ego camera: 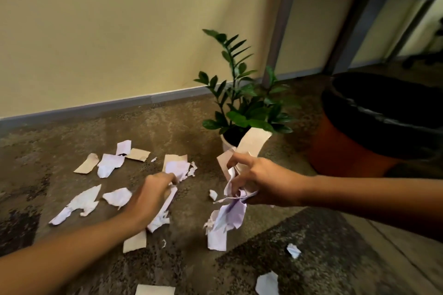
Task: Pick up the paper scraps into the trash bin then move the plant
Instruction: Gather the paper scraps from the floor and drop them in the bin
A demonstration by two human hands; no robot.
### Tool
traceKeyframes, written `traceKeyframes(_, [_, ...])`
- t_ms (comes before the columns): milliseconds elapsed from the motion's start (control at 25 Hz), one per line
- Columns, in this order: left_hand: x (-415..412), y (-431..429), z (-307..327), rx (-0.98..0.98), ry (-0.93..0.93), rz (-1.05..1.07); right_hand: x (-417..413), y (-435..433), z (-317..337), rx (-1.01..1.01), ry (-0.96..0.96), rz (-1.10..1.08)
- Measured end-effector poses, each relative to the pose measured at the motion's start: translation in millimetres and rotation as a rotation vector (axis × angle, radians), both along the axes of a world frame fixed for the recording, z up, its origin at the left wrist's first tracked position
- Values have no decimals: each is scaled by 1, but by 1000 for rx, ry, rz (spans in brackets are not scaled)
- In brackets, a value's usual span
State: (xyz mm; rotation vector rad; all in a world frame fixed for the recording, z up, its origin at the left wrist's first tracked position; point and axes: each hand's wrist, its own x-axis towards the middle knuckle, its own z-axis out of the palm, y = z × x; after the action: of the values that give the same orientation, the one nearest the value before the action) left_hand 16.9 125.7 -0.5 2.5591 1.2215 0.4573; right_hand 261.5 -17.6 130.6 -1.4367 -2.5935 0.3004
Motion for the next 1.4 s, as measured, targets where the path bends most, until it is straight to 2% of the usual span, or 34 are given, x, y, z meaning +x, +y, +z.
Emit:
traceKeyframes(160, [45,-44,38,130,-124,-284,37,-25,55,113,-85,-21])
traceKeyframes(320, [89,-83,94,250,-235,-526,85,-41,108,314,-108,-179])
traceKeyframes(520, [160,-108,170,390,-248,-729,160,-68,152,535,-163,-430])
traceKeyframes(600, [205,-110,199,405,-280,-725,197,-76,157,656,-72,-604])
traceKeyframes(680, [256,-112,225,409,-330,-655,225,-79,155,742,126,-800])
traceKeyframes(800, [335,-124,247,144,-441,-439,257,-81,136,729,304,-1042])
traceKeyframes(960, [416,-132,245,-457,-430,-84,290,-80,104,611,316,-1178])
traceKeyframes(1000, [428,-132,242,-574,-440,-61,298,-77,99,579,321,-1199])
traceKeyframes(1080, [448,-127,233,-690,-484,-99,313,-69,90,534,317,-1209])
traceKeyframes(1240, [462,-125,226,-998,-599,-243,326,-41,74,409,158,-1118])
traceKeyframes(1320, [463,-118,225,-1187,-730,-217,332,-31,68,297,93,-1172])
traceKeyframes(1400, [464,-110,223,-1260,-822,-169,336,-28,61,152,80,-1208])
